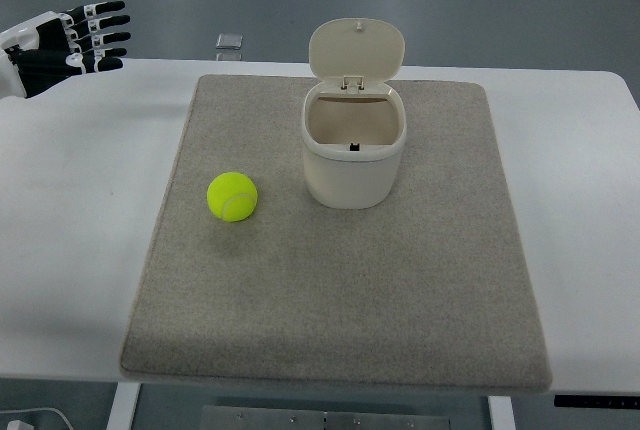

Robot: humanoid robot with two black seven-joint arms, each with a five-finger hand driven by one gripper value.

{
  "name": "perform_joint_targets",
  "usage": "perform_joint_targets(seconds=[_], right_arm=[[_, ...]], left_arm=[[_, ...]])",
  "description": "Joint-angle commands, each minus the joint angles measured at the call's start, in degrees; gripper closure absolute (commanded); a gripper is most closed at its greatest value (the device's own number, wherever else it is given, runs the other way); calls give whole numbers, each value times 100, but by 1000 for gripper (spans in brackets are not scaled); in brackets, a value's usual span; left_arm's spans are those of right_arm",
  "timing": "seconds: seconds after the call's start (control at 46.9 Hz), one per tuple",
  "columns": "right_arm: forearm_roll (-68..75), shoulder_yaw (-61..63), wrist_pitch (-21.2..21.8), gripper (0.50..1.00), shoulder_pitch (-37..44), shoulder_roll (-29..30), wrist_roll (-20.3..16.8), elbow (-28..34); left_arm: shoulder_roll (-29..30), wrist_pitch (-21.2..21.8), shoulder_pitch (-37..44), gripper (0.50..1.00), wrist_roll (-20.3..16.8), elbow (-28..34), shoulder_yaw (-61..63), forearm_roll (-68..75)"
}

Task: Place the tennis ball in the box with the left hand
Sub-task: 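Move the left hand from rest toward the tennis ball on the mat, then lower the left hand over the tennis ball and close fingers around it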

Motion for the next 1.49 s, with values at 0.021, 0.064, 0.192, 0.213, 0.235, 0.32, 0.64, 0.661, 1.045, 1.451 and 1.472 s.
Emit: perform_joint_targets(seconds=[0.021, 0.064, 0.192, 0.213, 0.235, 0.32, 0.64, 0.661, 1.045, 1.451, 1.472], right_arm=[[0, 0, -5, 560, 3, 0, 0, 0], [0, 0, 4, 562, 3, 0, 0, 0], [0, 0, 4, 562, -6, 0, 0, 0], [0, 0, 4, 562, -6, 0, 0, 0], [0, 0, 4, 562, 3, 0, 0, 0], [0, 0, -5, 562, -6, 0, 0, 0], [0, 0, -5, 562, 3, 0, 0, 0], [0, 0, -5, 562, -6, 0, 0, 0], [0, 0, 3, 562, 3, 0, 0, 0], [0, 0, -5, 562, -6, 0, 0, 0], [0, 0, -5, 562, -6, 0, 0, 0]], left_arm=[[253, 1, -6, 525, -254, -364, 6, 841], [359, 1, -15, 527, -306, -530, -2, 1149], [710, 1, -23, 531, -543, -1233, -11, 2054], [763, 1, -23, 531, -587, -1365, -2, 2212], [816, 1, -23, 531, -640, -1488, -2, 2362], [904, 81, -15, 531, -860, -1901, 33, 3021], [913, 1408, 91, 536, -1344, -2939, 226, 5350], [896, 1496, 91, 536, -1344, -2957, 252, 5491], [52, 3070, 82, 542, -1335, -2940, 1184, 7329], [-335, 3211, 56, 662, -1309, -2614, 1351, 7654], [-344, 3211, 56, 673, -1309, -2614, 1351, 7654]])
